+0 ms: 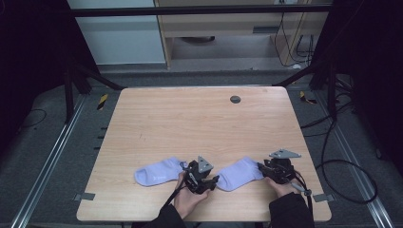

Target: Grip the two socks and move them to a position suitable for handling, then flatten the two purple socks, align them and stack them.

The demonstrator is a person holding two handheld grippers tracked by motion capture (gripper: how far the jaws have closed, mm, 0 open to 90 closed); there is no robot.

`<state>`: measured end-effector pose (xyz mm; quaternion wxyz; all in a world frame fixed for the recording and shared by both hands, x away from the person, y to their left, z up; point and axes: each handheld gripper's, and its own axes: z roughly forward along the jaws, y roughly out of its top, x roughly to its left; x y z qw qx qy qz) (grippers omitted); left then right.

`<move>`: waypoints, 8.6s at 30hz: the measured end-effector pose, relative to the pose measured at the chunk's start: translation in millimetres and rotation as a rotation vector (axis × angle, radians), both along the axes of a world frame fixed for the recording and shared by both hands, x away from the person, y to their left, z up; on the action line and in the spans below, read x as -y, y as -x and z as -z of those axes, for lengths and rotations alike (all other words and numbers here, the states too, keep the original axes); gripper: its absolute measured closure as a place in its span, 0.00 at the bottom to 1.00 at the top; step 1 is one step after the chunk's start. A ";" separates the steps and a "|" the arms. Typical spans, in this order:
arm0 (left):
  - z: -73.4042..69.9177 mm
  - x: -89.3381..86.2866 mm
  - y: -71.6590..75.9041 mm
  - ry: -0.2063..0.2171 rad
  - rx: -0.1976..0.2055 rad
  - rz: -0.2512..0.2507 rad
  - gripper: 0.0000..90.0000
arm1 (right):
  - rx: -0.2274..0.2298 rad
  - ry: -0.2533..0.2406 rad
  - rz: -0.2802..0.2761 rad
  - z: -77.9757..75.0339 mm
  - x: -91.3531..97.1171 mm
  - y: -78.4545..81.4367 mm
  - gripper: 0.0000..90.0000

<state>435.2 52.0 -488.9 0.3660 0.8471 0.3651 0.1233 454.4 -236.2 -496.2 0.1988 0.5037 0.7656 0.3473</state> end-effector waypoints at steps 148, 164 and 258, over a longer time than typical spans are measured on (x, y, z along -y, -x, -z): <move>0.8 -235.2 0.0 -0.072 -0.039 -0.354 0.75 | -0.033 0.029 -0.301 1.2 -254.2 -25.9 0.72; -11.5 -235.9 4.8 -0.013 -0.024 -0.363 0.97 | -0.011 -0.042 -0.304 -9.5 -255.1 -19.8 0.96; -17.9 -79.1 -3.7 -0.011 0.015 -0.062 0.85 | -0.048 0.008 -0.135 -26.2 -81.4 34.0 0.83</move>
